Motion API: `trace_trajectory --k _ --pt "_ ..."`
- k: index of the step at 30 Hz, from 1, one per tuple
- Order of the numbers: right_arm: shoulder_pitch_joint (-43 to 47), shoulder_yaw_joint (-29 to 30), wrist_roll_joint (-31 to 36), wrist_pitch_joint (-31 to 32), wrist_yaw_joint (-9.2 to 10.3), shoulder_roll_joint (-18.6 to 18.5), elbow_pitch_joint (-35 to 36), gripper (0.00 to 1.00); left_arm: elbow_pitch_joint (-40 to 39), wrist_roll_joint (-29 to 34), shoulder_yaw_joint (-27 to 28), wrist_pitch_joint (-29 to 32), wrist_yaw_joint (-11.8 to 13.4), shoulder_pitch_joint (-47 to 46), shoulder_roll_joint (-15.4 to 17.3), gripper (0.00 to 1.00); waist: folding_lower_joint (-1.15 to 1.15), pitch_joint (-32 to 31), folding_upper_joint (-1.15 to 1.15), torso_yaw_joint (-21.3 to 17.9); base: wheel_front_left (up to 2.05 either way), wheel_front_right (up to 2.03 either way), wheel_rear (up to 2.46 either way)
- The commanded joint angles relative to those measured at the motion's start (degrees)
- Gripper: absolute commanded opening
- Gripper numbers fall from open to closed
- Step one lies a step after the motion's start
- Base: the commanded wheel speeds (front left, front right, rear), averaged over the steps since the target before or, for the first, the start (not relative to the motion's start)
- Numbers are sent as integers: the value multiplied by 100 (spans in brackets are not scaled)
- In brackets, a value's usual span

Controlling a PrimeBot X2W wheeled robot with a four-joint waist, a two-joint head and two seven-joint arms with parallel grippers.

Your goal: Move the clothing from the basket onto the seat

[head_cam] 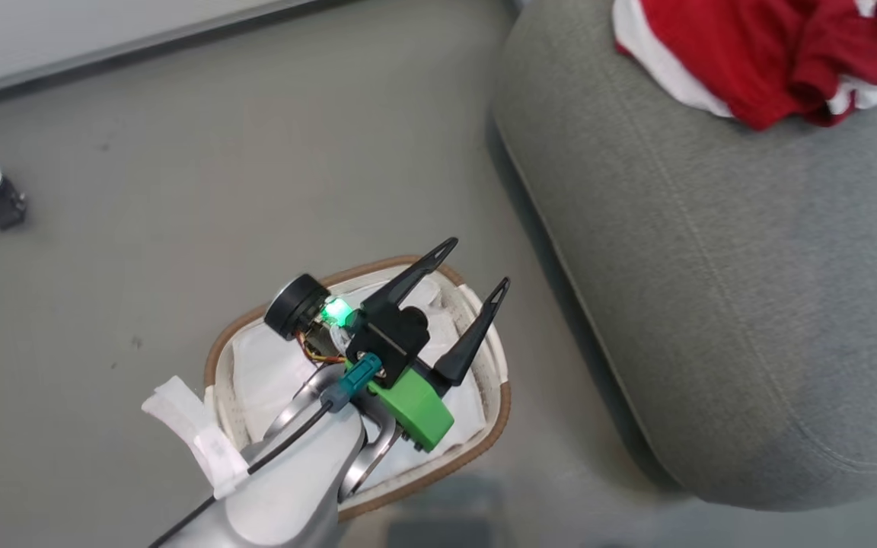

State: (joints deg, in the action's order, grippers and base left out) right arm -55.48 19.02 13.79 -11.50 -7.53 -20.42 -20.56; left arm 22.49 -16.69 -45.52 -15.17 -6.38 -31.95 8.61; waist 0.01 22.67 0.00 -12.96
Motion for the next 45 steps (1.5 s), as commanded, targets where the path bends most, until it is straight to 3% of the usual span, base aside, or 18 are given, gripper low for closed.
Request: trace_trajectory --k 1,5,9,17,26,27,28,29,30,36,45 --pt "-151 58 37 83 8 -179 -103 0 -58 79 7 4 -4 -159 -1 100 -1 614 0 602 0 0 0" --pt "-568 50 85 312 8 -787 -498 0 -207 178 -11 4 11 -320 -49 100 -1 999 0 936 0 0 0" --pt "-779 133 13 268 8 -1067 -845 0 -389 279 4 4 78 -459 -22 100 -1 1341 0 1126 0 0 0" --pt "-365 508 206 95 9 -961 -1700 0 -642 390 -11 4 131 -487 -46 100 -1 1635 0 1213 0 0 0" --pt "-169 758 460 -214 8 -654 -2432 0 -612 278 48 4 76 -476 -53 100 -1 1546 0 1046 0 0 0" --pt "-178 747 472 -241 8 -628 -2494 15 -602 266 60 4 69 -463 -53 100 -1 1517 0 1025 0 0 0" --pt "-172 741 491 -265 8 -612 -2543 84 -586 252 69 4 63 -444 -53 100 -1 1479 0 1004 0 0 0" --pt "-163 731 508 -281 8 -603 -2579 84 -572 233 76 4 59 -423 -53 100 -1 1443 0 986 0 0 0" --pt "-150 717 516 -307 8 -595 -2618 100 -556 213 82 4 53 -401 -57 100 -1 1401 0 970 0 0 0" --pt "103 435 649 -362 8 -486 -2732 100 -568 87 237 4 38 -249 -64 100 -1 1036 0 875 0 0 0" --pt "732 66 503 -373 8 -240 -2263 100 -574 -41 668 4 44 93 -134 100 -1 112 0 887 0 0 0"
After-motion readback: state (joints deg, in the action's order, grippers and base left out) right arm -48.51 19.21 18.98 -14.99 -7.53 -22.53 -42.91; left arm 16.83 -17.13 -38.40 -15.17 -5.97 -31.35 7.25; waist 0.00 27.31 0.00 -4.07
